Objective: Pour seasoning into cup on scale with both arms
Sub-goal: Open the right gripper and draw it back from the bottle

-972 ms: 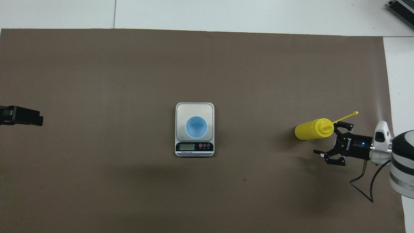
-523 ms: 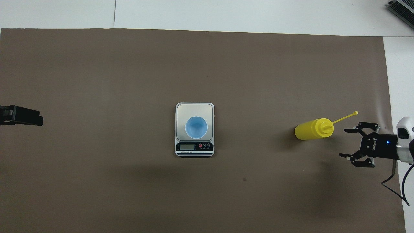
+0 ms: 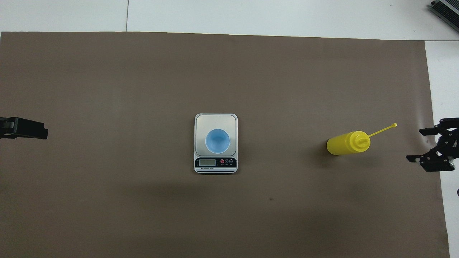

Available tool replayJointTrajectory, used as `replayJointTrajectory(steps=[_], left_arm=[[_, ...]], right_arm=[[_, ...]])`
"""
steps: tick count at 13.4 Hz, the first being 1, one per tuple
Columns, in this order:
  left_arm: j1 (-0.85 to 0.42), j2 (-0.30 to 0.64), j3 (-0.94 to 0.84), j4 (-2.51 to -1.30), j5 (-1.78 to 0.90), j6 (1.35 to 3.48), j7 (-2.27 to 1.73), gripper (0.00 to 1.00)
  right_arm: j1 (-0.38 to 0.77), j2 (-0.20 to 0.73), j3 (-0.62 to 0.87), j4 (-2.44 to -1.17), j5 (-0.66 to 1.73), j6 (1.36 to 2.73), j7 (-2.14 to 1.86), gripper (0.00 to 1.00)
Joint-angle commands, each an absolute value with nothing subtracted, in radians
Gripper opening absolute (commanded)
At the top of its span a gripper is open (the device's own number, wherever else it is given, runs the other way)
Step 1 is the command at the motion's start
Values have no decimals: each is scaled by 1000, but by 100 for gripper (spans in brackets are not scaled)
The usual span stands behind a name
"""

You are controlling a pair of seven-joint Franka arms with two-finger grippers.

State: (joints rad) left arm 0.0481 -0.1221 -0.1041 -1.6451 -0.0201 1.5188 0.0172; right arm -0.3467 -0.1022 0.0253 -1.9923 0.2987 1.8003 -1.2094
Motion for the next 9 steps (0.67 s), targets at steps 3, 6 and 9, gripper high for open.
replayJointTrajectory(steps=[3, 6, 9], left_arm=[[61, -153, -110, -1681, -25, 1536, 31, 100], [61, -153, -110, -1681, -25, 1536, 31, 100], [61, -153, -110, -1681, -25, 1536, 31, 100]], right_arm=[[-217, -100, 32, -1844, 170, 1657, -717, 100], [-123, -87, 32, -1748, 117, 1594, -375, 100], [-57, -57, 32, -1608, 48, 1525, -84, 100]])
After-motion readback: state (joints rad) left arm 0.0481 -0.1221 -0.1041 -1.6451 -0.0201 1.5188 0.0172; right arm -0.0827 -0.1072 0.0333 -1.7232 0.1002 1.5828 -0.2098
